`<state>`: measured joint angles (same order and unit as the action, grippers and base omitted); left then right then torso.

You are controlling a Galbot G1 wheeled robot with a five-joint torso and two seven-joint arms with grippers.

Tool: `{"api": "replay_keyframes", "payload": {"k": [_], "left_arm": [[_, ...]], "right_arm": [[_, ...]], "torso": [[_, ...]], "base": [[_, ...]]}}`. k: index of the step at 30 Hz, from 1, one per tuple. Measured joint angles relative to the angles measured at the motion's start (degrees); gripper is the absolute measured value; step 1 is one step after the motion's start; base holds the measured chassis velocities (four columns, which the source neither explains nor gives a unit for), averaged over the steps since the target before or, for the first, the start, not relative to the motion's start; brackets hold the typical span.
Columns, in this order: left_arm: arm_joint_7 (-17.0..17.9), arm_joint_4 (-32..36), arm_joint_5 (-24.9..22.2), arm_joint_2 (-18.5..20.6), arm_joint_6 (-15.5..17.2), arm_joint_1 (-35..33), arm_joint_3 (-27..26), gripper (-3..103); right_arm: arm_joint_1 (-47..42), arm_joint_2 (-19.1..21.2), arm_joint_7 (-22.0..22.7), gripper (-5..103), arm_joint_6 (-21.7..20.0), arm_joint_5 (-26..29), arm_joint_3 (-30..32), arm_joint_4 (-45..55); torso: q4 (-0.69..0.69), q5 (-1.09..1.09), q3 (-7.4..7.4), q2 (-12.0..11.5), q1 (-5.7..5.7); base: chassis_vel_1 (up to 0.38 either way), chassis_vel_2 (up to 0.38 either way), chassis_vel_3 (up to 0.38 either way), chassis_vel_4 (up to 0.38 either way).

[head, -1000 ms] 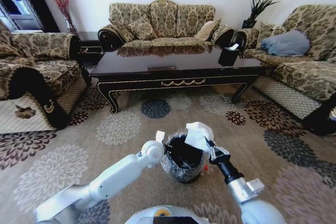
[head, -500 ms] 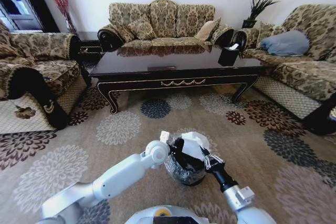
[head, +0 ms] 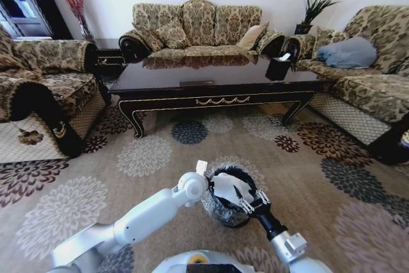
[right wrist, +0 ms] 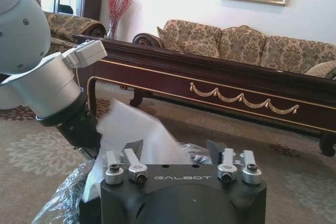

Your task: Move to the front of the table and pick up the trash from the floor, then place it into the trash bin.

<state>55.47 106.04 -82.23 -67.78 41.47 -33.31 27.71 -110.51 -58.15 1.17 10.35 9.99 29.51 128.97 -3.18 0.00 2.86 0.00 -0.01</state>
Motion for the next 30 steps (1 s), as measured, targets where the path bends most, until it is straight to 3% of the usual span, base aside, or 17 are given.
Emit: {"api": "replay_keyframes", "payload": {"k": [2, 6, 11, 18, 30], "left_arm": [[0.0, 0.0, 0.0, 0.1, 0.0, 0.0, 0.0, 2], [0.0, 0.4, 0.0, 0.6, 0.0, 0.0, -0.3, 2], [-0.1, 0.8, 0.0, 1.1, 0.1, -0.5, -0.5, 2], [-0.4, 0.9, 0.6, 1.9, 0.3, -1.4, -1.7, 2], [-3.1, 3.3, 3.5, 7.9, 0.7, -7.5, -10.6, 2]], "right_arm": [[0.0, 0.1, -0.2, 70, 0.0, 0.5, 0.0, 0.0], [-0.5, 0.4, -2.5, 92, -2.6, 16.2, -0.9, 2.0], [1.1, 0.2, -1.2, 100, -4.2, 21.8, -1.3, 3.9], [2.3, 0.6, -0.1, 100, -4.2, 21.8, -0.3, 4.4], [5.4, 1.1, 0.4, 100, -3.4, 20.9, 1.4, 1.7]], "torso": [[0.00, 0.00, 0.00, 0.0, 0.00], [0.00, -0.01, 0.00, 0.0, 0.00], [0.00, -0.01, 0.00, 0.0, 0.00], [0.00, -0.01, 0.00, 0.0, 0.00], [0.00, -0.01, 0.00, 0.0, 0.00]], "base": [[0.000, 0.000, 0.000, 0.000], [0.000, 0.000, 0.000, 0.000], [0.000, 0.000, 0.000, 0.000], [0.000, 0.000, 0.000, 0.000], [0.000, 0.000, 0.000, 0.000]]}}
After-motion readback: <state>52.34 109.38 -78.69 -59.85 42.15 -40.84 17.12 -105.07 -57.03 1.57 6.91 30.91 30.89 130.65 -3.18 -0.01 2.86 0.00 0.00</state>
